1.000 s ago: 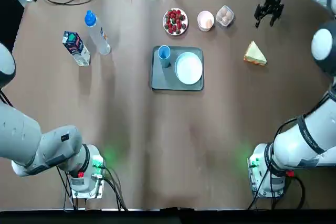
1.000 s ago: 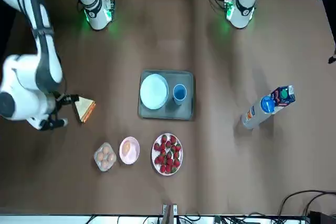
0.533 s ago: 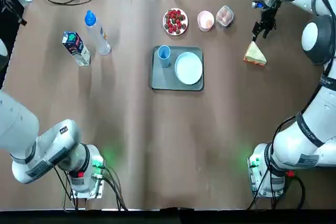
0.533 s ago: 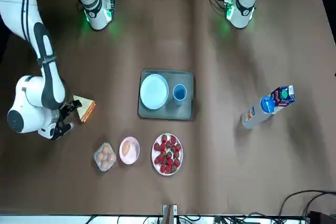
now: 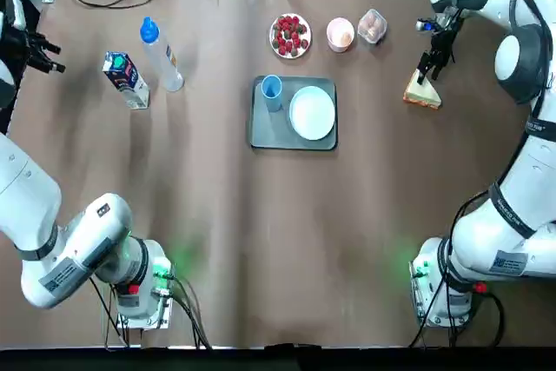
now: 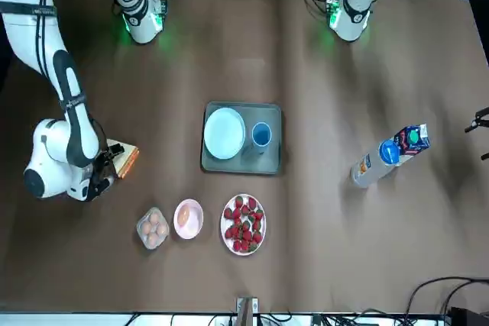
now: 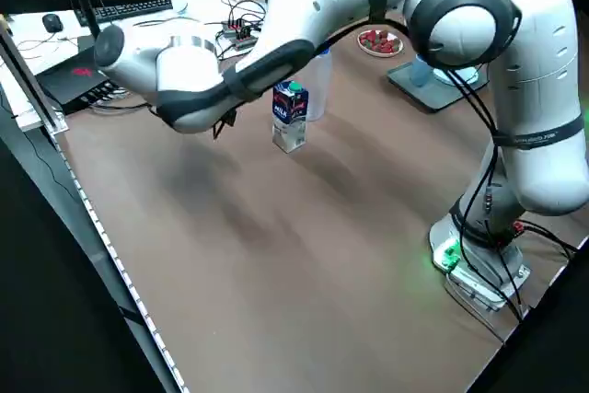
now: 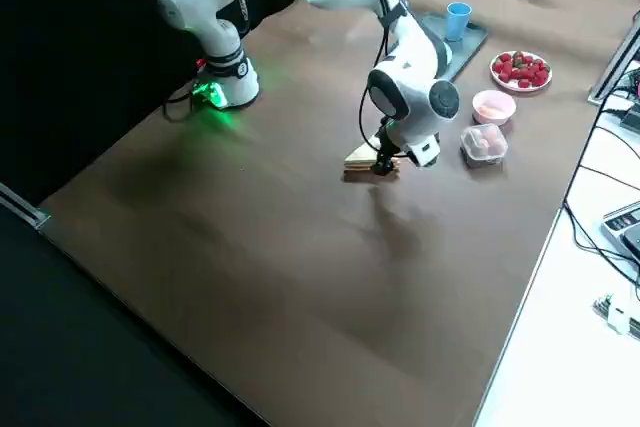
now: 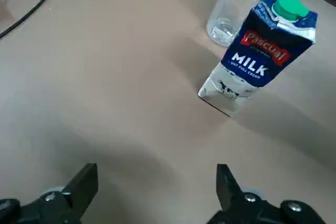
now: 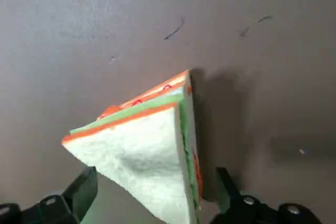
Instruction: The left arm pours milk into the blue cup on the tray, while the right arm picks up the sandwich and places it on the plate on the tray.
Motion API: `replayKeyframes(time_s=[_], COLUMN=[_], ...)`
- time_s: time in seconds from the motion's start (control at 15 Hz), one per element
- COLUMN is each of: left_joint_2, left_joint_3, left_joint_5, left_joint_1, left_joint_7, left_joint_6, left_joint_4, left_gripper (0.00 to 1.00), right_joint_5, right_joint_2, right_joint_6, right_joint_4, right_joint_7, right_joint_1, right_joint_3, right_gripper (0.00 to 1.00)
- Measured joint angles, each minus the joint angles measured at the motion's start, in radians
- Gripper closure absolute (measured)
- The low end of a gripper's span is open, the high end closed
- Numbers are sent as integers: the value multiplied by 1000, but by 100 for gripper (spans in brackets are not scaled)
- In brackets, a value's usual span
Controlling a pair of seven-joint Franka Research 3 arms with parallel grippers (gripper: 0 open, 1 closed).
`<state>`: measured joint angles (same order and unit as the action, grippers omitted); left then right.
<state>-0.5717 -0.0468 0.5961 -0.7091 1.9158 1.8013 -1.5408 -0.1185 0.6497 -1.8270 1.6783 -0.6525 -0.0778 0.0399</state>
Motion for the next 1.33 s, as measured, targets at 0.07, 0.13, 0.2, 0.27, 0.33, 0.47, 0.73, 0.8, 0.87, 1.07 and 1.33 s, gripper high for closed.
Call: replayKeyframes(time_s=[0.07,0.13,0.2,0.27,0.33,0.47,0.73,0.8,0.87,1.07,1.33], left_joint_2=[-10,-15,-15,-15,-16,-15,-25,-36,-51,-115,-160], left_joint_3=[0,3,10,19,27,60,92,92,92,92,94], left_joint_5=[12,19,22,23,28,41,131,149,166,218,151], left_joint_1=[-1,0,5,12,21,25,6,-2,-11,-26,-30], left_joint_7=[14,16,15,10,8,8,13,49,107,268,323], left_joint_6=[0,0,-4,-7,-8,-35,-134,-148,-157,-190,-266], left_joint_4=[4,8,8,8,8,9,9,9,9,7,6], left_gripper=[0,0,0,0,0,0,0,0,0,0,1], right_joint_5=[-1,-2,-3,-3,-3,-3,-3,-3,-4,-41,-84], right_joint_2=[5,9,13,14,13,12,8,8,8,-10,-78], right_joint_6=[0,0,1,2,6,10,24,45,83,231,271], right_joint_4=[4,9,12,14,14,13,6,-5,-27,-136,-151], right_joint_7=[0,0,-1,-1,-1,-1,-1,-1,-1,16,169], right_joint_1=[1,1,1,1,1,-1,3,7,12,27,85], right_joint_3=[-1,-2,-3,-3,-2,0,-2,-4,-7,-59,-119], right_gripper=[6,16,27,37,45,59,87,87,87,90,90])
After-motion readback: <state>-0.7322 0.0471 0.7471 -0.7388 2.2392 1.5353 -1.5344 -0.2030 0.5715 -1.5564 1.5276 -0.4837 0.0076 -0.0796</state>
